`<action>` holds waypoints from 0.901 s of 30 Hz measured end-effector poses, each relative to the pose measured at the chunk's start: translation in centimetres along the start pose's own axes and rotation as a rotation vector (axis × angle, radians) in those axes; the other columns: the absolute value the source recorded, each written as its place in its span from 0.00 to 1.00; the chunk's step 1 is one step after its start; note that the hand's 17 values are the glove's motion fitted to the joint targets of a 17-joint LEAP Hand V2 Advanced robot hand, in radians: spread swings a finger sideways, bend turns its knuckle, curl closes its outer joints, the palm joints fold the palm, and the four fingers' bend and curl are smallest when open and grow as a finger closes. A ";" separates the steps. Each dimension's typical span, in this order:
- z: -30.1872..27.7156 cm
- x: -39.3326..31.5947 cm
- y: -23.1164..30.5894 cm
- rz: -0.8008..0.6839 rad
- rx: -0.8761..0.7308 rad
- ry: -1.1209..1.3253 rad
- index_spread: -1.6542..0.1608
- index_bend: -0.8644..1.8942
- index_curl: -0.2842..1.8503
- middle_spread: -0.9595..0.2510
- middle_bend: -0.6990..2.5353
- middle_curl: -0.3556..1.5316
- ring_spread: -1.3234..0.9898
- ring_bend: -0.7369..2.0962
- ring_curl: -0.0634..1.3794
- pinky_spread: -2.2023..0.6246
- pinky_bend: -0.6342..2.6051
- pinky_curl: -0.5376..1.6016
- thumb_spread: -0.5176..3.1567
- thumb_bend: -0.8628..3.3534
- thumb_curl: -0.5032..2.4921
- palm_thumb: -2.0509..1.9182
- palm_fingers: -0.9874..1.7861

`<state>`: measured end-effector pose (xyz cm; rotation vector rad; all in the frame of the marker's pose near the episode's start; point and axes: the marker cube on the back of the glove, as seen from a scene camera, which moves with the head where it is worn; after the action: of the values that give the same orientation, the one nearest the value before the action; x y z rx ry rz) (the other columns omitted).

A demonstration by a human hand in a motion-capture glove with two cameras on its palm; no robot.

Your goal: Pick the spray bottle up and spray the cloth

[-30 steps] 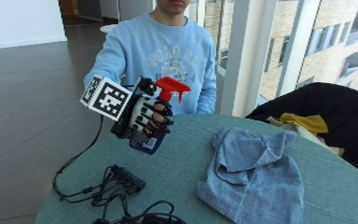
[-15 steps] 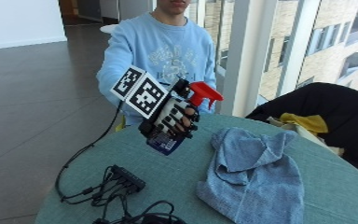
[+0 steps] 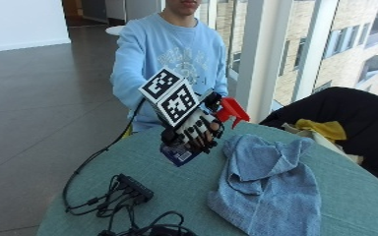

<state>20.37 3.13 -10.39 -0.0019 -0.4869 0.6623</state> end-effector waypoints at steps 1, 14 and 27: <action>0.0 0.0 -0.1 -0.001 -0.001 0.008 0.77 0.37 0.31 0.71 0.32 0.43 0.52 0.45 0.31 0.77 0.29 0.43 0.29 0.20 0.39 0.76 0.79; 0.2 -0.4 -0.6 0.004 -0.003 0.040 0.77 0.37 0.32 0.71 0.32 0.42 0.52 0.45 0.31 0.77 0.29 0.43 0.29 0.20 0.39 0.76 0.79; 0.4 -0.8 -0.7 -0.002 -0.003 0.068 0.77 0.37 0.32 0.71 0.32 0.42 0.53 0.46 0.31 0.77 0.30 0.43 0.29 0.20 0.39 0.76 0.79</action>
<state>20.08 2.05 -10.31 -0.0266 -0.4225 0.6579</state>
